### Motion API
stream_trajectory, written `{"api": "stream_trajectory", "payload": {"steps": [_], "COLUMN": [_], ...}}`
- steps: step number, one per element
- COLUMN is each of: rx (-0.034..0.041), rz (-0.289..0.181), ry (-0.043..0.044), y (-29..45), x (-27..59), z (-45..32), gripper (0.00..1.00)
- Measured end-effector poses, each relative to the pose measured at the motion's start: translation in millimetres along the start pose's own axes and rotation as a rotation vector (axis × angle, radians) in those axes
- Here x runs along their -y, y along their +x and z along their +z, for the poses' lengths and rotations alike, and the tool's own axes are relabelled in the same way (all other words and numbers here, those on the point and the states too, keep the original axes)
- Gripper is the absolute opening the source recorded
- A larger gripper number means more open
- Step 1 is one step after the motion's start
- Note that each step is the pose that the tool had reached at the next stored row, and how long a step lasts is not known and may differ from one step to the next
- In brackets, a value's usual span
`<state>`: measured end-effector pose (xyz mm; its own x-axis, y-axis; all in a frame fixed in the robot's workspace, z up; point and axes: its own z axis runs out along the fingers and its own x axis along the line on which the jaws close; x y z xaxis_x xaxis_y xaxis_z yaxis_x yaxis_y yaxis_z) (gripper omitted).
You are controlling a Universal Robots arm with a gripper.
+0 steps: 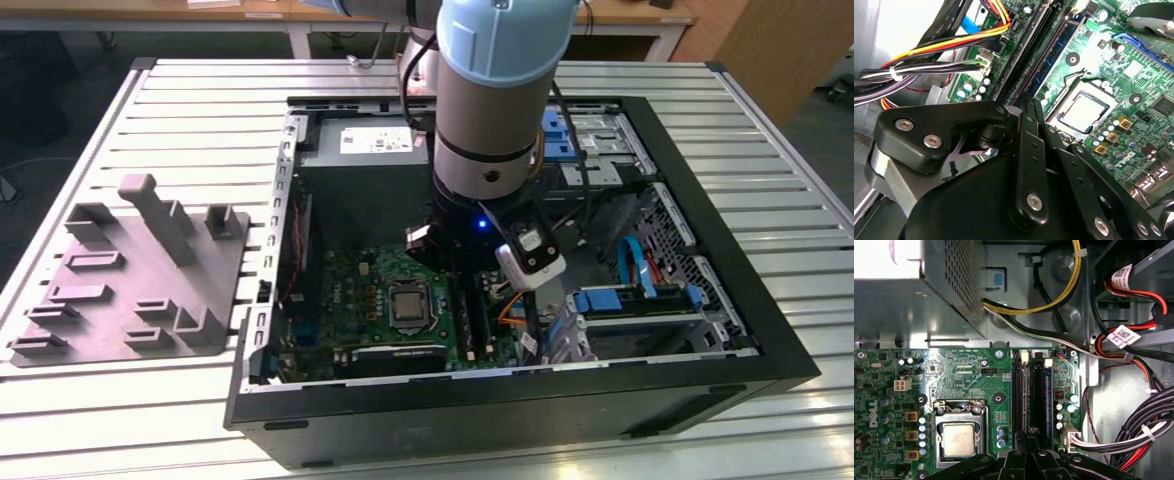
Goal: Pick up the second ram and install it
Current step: 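Insert the second ram into the second slot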
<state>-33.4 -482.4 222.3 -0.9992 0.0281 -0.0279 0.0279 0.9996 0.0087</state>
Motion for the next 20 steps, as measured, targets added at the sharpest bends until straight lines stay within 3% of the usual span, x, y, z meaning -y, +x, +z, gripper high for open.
{"api": "stream_trajectory", "payload": {"steps": [20], "rx": [0.0], "rz": [0.0], "ry": [0.0001], "y": [0.3], "x": [0.1], "z": [8.8], "gripper": [0.11]}}
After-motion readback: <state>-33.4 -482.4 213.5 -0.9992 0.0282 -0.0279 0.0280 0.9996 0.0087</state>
